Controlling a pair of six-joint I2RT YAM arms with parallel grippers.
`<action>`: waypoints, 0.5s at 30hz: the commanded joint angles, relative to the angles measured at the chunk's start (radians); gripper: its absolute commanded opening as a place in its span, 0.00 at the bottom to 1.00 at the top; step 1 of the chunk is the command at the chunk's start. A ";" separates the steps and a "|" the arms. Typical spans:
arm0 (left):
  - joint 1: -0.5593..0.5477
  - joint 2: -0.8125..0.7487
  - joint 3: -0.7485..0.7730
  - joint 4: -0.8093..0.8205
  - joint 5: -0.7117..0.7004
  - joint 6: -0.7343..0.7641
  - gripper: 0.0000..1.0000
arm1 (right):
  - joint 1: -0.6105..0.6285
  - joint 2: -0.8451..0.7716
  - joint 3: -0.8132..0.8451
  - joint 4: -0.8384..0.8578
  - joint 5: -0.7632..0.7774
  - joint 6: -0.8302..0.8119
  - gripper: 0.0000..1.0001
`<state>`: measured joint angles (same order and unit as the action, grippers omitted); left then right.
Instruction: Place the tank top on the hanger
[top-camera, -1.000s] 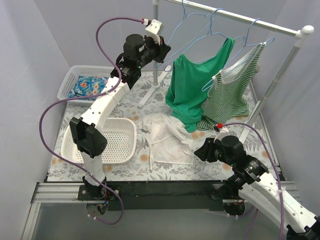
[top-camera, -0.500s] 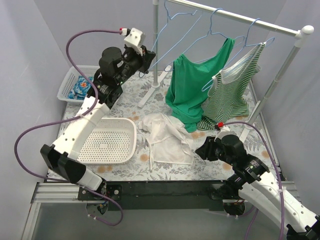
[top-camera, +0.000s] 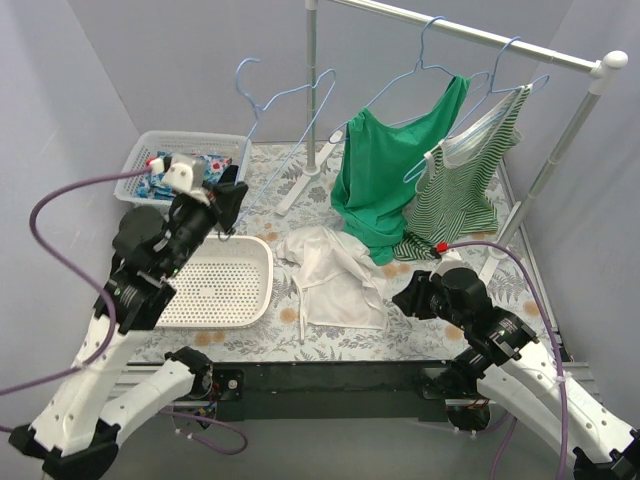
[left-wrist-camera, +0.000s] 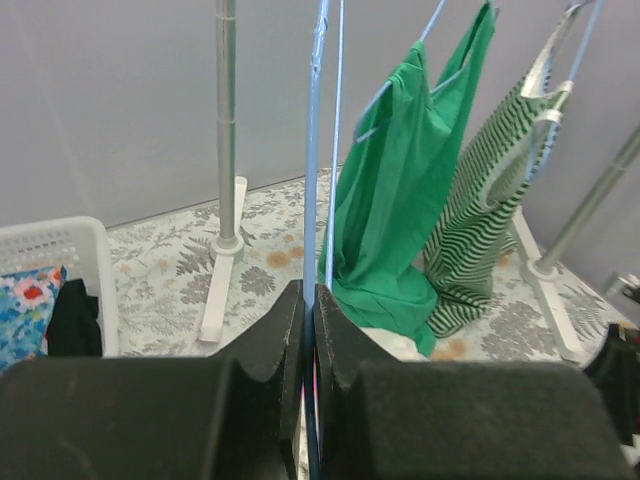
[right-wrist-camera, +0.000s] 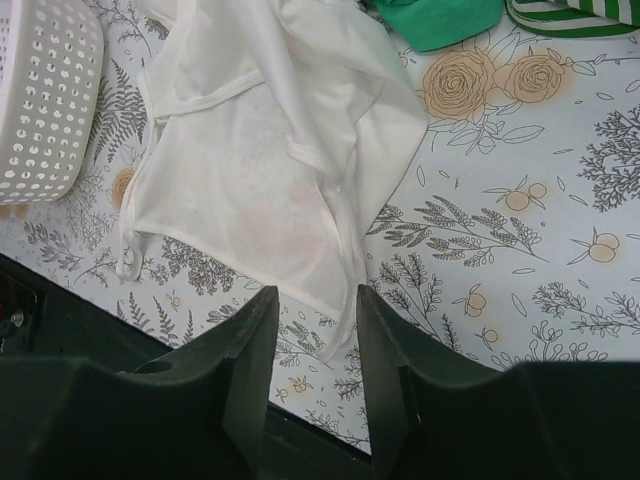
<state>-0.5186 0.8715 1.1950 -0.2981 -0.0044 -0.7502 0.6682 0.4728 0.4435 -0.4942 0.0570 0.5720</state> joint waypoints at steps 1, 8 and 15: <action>0.002 -0.219 -0.164 -0.111 0.053 -0.107 0.00 | 0.004 0.004 0.006 0.075 0.026 -0.006 0.45; 0.002 -0.376 -0.244 -0.361 0.142 -0.124 0.00 | 0.004 0.082 -0.075 0.161 -0.051 0.022 0.37; -0.001 -0.428 -0.269 -0.415 0.251 -0.098 0.00 | 0.004 0.210 -0.131 0.218 -0.114 0.019 0.37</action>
<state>-0.5190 0.4637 0.9188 -0.6651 0.1589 -0.8574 0.6682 0.6430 0.3264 -0.3618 -0.0109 0.5888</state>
